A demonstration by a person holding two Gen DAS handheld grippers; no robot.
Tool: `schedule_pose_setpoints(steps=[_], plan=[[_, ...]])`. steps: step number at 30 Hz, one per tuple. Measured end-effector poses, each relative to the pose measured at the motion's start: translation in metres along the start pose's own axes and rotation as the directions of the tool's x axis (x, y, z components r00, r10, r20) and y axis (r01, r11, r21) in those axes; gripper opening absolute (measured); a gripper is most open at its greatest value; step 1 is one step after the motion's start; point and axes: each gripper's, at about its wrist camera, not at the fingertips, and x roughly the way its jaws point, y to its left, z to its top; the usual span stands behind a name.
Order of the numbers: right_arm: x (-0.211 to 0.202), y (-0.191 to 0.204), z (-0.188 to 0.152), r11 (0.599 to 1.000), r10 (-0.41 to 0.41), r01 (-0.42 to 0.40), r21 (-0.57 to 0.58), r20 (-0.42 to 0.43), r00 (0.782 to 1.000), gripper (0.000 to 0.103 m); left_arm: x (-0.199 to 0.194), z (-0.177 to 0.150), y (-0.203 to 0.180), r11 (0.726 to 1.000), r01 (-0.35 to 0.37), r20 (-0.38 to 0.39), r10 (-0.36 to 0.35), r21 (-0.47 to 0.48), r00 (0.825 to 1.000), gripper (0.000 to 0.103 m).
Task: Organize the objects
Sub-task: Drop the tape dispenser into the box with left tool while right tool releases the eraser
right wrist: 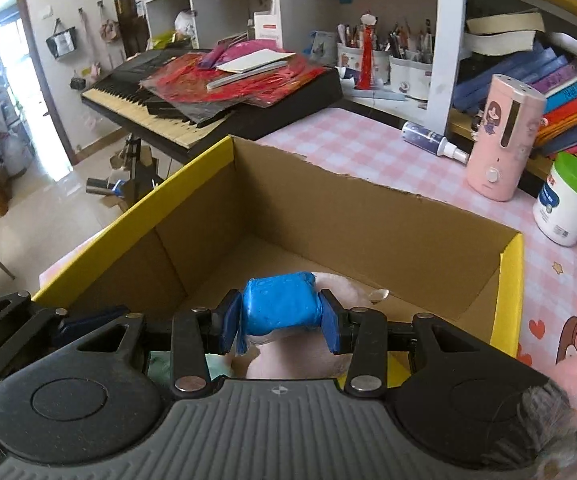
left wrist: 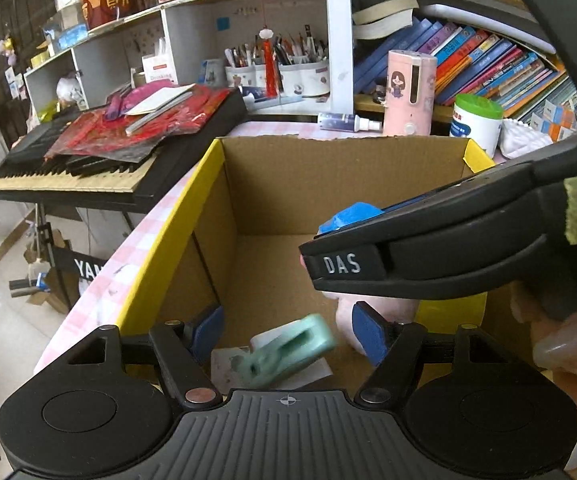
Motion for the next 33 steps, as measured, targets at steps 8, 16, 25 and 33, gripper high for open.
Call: schedule_pose_setpoints(steps=[8, 16, 25, 33], plan=[[0.001, 0.002, 0.0, 1.0, 0.017, -0.017, -0.023, 0.001, 1.0, 0.04, -0.007, -0.001, -0.002, 0.999, -0.034, 0.021, 0.034, -0.008, 0.999, 0.086], [-0.002, 0.004, 0.0, 0.999, 0.034, -0.033, -0.032, 0.007, 0.999, 0.05, -0.015, -0.001, -0.001, 0.999, -0.032, 0.044, 0.033, -0.025, 0.998, 0.086], [-0.018, 0.0, -0.002, 0.999, 0.034, -0.034, 0.003, 0.051, 0.998, 0.07, -0.022, -0.003, -0.002, 0.999, 0.002, 0.059, 0.0, -0.035, 0.998, 0.088], [-0.053, 0.006, -0.004, 1.0, -0.022, 0.019, 0.021, 0.144, 0.989, 0.08, -0.045, -0.007, 0.003, 0.996, 0.054, 0.109, -0.047, -0.067, 0.993, 0.089]])
